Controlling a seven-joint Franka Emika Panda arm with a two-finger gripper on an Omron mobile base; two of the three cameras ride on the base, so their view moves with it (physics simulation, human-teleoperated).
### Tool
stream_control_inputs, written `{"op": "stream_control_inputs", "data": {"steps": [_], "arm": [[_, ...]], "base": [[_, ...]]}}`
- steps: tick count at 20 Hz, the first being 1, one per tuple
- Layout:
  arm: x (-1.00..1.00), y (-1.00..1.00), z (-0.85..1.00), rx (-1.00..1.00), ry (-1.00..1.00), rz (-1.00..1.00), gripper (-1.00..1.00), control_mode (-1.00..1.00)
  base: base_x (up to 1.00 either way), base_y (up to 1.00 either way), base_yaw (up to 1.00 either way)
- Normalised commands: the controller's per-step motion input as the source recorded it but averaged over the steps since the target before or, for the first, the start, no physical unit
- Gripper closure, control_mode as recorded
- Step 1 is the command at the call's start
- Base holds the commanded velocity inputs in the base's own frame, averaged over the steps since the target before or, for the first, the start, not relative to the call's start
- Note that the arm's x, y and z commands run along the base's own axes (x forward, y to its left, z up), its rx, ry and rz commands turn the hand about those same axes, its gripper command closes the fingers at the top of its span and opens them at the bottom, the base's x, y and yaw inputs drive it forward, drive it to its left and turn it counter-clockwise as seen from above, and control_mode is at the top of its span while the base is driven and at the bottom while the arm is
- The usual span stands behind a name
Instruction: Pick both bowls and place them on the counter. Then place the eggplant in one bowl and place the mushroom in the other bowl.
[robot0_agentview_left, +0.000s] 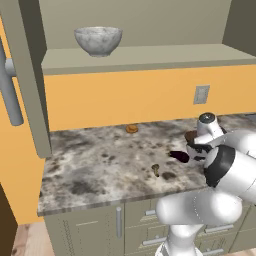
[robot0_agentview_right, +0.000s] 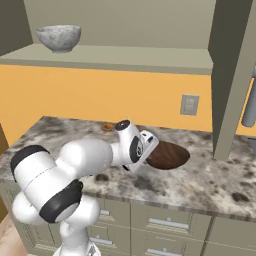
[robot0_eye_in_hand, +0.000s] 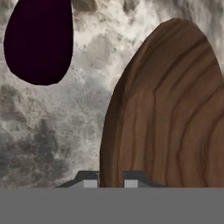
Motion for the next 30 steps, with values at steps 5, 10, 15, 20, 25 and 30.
{"op": "stream_control_inputs", "data": {"steps": [5,10,15,20,25,30], "arm": [[0.00,-0.27,-0.58,0.00,0.01,0.11,1.00,-1.00],[0.03,-0.10,-0.37,0.01,0.04,0.11,1.00,-1.00],[-0.05,0.04,0.02,0.01,0.03,0.10,-1.00,-1.00],[-0.27,0.16,0.50,0.00,0.00,0.04,-1.00,-1.00],[-0.27,0.31,1.00,0.00,0.00,0.00,-1.00,-1.00],[-0.22,0.55,1.00,0.00,0.00,-0.04,-1.00,-1.00]], "base": [[0.00,0.00,0.00],[0.00,0.00,0.00],[0.00,0.00,0.00],[0.00,0.00,0.00],[0.00,0.00,0.00],[0.00,0.00,0.00]]}}
